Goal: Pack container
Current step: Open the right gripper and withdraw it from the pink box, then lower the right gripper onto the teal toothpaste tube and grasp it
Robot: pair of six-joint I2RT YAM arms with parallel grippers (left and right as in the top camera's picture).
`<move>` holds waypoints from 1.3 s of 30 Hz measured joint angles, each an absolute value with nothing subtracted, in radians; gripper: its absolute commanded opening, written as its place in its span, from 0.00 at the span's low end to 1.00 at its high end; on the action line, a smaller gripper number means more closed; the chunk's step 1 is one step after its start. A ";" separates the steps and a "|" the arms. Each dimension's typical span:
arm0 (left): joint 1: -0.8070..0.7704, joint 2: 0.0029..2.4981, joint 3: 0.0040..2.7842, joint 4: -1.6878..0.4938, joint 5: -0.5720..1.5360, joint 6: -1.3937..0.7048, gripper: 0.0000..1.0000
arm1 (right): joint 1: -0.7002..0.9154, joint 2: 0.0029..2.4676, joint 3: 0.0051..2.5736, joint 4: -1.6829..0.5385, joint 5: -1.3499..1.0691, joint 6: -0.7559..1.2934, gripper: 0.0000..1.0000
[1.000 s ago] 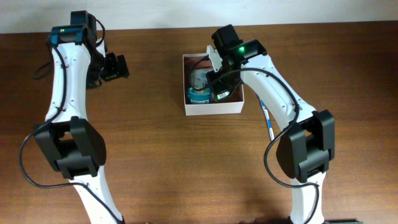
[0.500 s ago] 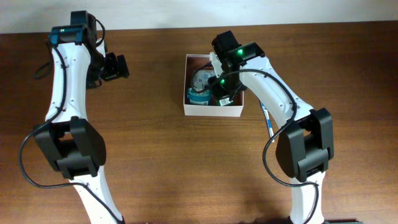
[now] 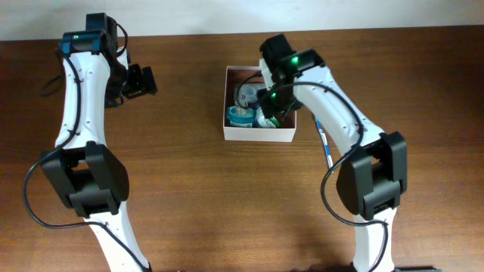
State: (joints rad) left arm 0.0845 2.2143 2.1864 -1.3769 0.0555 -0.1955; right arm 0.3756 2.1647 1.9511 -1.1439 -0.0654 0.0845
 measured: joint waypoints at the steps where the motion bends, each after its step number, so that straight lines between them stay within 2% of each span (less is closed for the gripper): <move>1: 0.084 2.214 2.186 -1.377 0.056 -0.195 0.99 | 0.361 2.160 1.983 -1.169 -0.064 0.083 0.49; 5: 0.084 2.214 2.186 -1.377 0.056 -0.195 0.99 | 0.281 2.106 2.073 -1.281 -0.048 0.081 0.49; 9: 0.084 2.214 2.186 -1.377 0.056 -0.195 0.99 | 0.124 2.041 2.102 -1.383 0.012 0.082 0.49; 17: 0.084 2.214 2.186 -1.377 0.056 -0.195 0.99 | -0.085 2.041 1.985 -1.380 0.052 0.035 0.48; 20: 0.084 2.214 2.186 -1.377 0.056 -0.195 0.99 | -0.112 2.043 1.914 -1.348 0.053 0.008 0.47; 29: 0.084 2.214 2.186 -1.377 0.056 -0.195 0.99 | -0.138 2.050 1.705 -1.210 0.044 -0.084 0.34; 39: 0.084 2.214 2.186 -1.377 0.056 -0.195 0.99 | -0.117 2.050 1.559 -1.084 0.012 -0.135 0.33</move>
